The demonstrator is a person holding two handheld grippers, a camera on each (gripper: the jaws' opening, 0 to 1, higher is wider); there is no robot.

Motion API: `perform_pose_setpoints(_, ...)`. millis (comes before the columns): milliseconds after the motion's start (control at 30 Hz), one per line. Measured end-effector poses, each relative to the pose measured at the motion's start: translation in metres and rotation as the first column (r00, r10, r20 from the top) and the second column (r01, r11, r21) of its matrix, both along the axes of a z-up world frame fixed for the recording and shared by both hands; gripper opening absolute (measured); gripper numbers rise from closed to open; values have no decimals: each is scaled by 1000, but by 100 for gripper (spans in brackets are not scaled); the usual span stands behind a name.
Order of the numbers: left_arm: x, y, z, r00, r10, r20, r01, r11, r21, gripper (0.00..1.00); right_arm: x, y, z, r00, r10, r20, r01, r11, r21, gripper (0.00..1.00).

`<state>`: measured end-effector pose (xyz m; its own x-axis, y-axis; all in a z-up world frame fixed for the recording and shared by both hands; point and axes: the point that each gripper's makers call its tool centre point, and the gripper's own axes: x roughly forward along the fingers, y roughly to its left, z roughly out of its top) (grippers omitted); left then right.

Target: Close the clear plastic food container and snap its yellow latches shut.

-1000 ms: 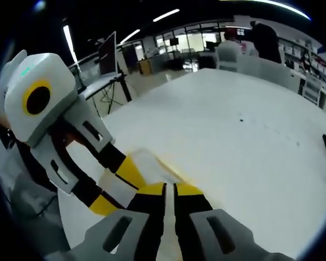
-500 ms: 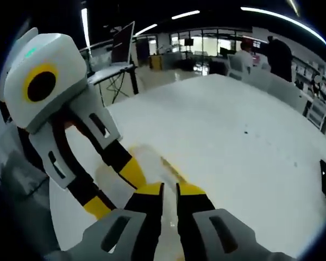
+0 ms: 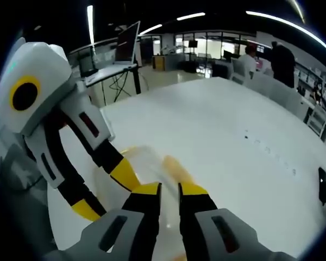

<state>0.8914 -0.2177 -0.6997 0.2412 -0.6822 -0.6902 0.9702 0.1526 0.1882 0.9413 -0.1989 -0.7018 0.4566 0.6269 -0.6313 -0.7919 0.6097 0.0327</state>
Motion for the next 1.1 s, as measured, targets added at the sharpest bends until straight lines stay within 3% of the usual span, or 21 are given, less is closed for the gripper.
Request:
perform_pose_setpoints(67, -4, 1, -2, 1000, -17, 12, 17, 1000, 19, 29, 1, 1, 1, 1000, 1, 6, -1, 1000, 4, 10)
perform_pose_setpoints(400, -12, -1, 0, 991, -100, 88, 95, 994, 60, 31, 3, 1, -1, 999, 20, -29, -20, 1000, 3, 12)
perform_pose_setpoints(467, -12, -2, 1, 985, -125, 117, 117, 991, 71, 31, 3, 1, -1, 999, 37, -36, -37, 999, -7, 12)
perform_pose_setpoints(500, -12, -3, 2, 974, -163, 155, 151, 985, 88, 31, 3, 1, -1, 998, 45, -38, -45, 999, -12, 11)
perform_pose_setpoints(633, -16, -5, 4, 953, -213, 217, 190, 974, 121, 31, 6, -2, -2, 996, 72, -50, -74, 996, -50, 15)
perform_pose_setpoints(767, -16, -5, 3, 956, -212, 201, 190, 974, 125, 29, 3, 0, -6, 989, 118, -87, -124, 990, -62, 18)
perform_pose_setpoints(833, -18, -1, -3, 969, -199, 149, 178, 973, 146, 33, 1, 1, -8, 986, 137, -100, -144, 987, -68, 20)
perform_pose_setpoints(1100, -15, 9, -14, 967, -218, 132, 190, 961, 201, 36, 1, 6, -11, 962, 203, -182, -217, 974, -61, 23)
